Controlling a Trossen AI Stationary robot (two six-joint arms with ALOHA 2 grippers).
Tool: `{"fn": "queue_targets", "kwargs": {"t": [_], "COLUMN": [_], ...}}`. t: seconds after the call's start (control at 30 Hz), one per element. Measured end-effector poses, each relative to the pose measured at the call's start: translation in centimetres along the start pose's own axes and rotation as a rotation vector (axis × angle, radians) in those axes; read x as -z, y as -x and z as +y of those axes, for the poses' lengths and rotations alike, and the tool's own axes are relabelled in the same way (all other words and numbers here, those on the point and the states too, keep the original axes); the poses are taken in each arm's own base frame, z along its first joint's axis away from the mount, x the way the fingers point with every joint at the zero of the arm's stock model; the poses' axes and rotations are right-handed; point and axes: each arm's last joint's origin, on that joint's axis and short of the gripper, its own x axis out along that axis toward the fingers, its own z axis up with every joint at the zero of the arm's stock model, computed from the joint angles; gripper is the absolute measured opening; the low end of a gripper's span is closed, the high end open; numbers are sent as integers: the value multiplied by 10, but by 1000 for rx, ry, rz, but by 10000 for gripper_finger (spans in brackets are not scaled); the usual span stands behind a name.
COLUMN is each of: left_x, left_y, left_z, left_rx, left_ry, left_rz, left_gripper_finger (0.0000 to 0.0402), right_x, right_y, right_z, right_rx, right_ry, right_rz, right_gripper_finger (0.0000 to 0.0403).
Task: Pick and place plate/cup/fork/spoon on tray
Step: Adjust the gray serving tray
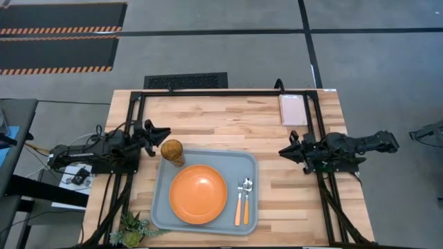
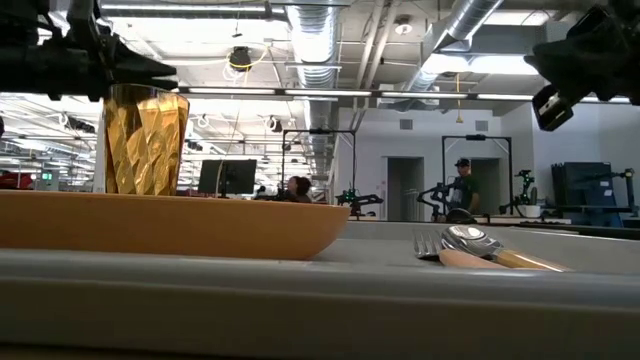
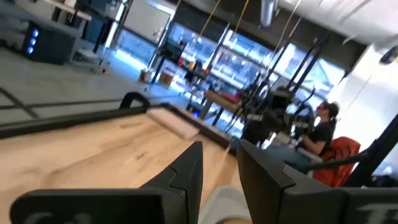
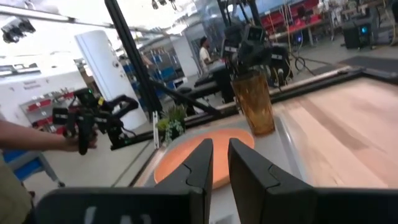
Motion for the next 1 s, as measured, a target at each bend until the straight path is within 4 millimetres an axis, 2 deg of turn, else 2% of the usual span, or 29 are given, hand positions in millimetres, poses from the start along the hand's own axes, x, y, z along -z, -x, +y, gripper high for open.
{"fn": "queue_targets", "kwargs": {"t": [0.37, 1.0], "left_x": [4, 4], "left_y": [0, 0], "left_z": [2, 2], "left_rx": [-16, -18], "left_ry": [3, 0], "left_rz": [43, 42], "left_gripper_finger": [87, 87], "right_x": [9, 7], "right_y": [0, 0], "right_z": [-3, -3], "right_rx": [29, 39], "right_ry": [1, -20], "right_rz": [89, 72], "right_gripper_finger": [76, 76]}}
